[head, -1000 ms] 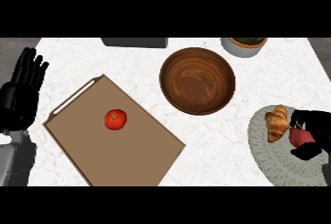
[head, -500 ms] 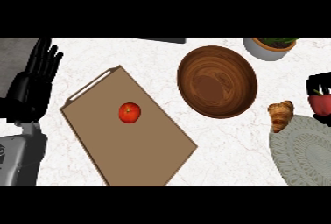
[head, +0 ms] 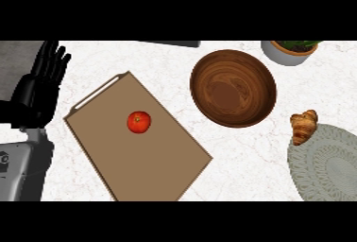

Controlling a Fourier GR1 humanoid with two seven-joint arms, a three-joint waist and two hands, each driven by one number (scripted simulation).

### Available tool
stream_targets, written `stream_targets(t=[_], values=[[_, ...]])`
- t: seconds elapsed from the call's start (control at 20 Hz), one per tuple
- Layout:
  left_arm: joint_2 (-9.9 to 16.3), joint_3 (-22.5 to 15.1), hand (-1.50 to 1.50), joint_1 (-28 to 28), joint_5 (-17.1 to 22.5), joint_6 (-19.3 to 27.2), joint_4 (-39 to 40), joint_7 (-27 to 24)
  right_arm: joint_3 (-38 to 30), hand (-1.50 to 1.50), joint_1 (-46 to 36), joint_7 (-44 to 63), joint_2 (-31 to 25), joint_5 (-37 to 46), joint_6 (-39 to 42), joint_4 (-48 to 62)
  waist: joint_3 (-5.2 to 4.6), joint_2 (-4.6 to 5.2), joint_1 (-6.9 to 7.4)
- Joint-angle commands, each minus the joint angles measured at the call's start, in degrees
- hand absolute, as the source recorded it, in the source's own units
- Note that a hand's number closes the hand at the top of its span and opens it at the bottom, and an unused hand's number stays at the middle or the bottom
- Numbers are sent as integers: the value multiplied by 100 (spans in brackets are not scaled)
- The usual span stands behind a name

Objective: Pick the bell pepper from the placemat and place it in the bowl

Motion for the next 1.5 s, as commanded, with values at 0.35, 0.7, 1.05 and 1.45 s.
stream_targets(t=[0.35,0.7,1.05,1.45], values=[[26,39,0,19,-80,75,136,23,29,150,-1571,-1211,-224,-1178,1754,1346,-38,-108,-106],[58,114,0,-26,-83,124,157,3,677,150,-2384,-781,231,-1387,2092,1736,-49,-142,-213],[221,389,0,8,1,110,379,-78,1433,150,-3074,-372,905,-1388,2299,1757,-59,-217,-499],[143,346,0,292,-28,95,277,-174,2155,150,-3152,0,1877,-1257,1931,2041,-55,-224,-597]])
